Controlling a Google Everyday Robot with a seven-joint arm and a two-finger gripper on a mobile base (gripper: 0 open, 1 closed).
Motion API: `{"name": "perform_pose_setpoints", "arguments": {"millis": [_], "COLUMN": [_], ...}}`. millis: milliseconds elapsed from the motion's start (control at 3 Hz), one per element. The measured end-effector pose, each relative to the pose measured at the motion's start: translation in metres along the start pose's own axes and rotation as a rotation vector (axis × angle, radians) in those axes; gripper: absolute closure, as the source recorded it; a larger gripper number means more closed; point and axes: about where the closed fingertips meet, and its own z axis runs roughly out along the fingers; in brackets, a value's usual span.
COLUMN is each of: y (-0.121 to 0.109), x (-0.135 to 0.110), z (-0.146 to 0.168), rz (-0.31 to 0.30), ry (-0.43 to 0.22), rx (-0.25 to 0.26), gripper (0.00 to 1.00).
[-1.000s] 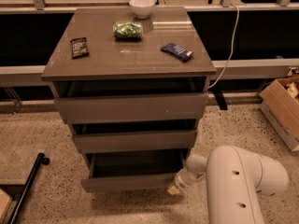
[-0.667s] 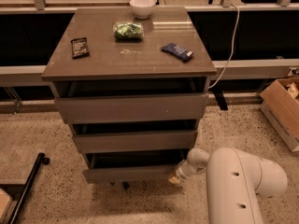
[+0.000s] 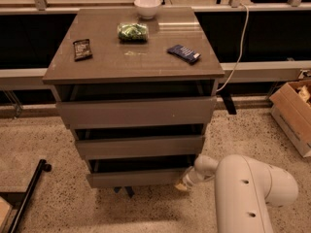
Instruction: Close bottom drawer
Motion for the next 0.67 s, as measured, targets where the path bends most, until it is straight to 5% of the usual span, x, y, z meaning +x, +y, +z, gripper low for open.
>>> {"name": "perform_pose_setpoints", "arguments": {"millis": [333,667], "y": [-0.0139,-0.0104], "x": [-0.0080,-0.0072], "z": [0.0042,0.0070], "rz": [-0.014,-0.013], "ry": [-0.021,-0.019], "rx": [0.043,0.035], "gripper": [1.00,0.73]}}
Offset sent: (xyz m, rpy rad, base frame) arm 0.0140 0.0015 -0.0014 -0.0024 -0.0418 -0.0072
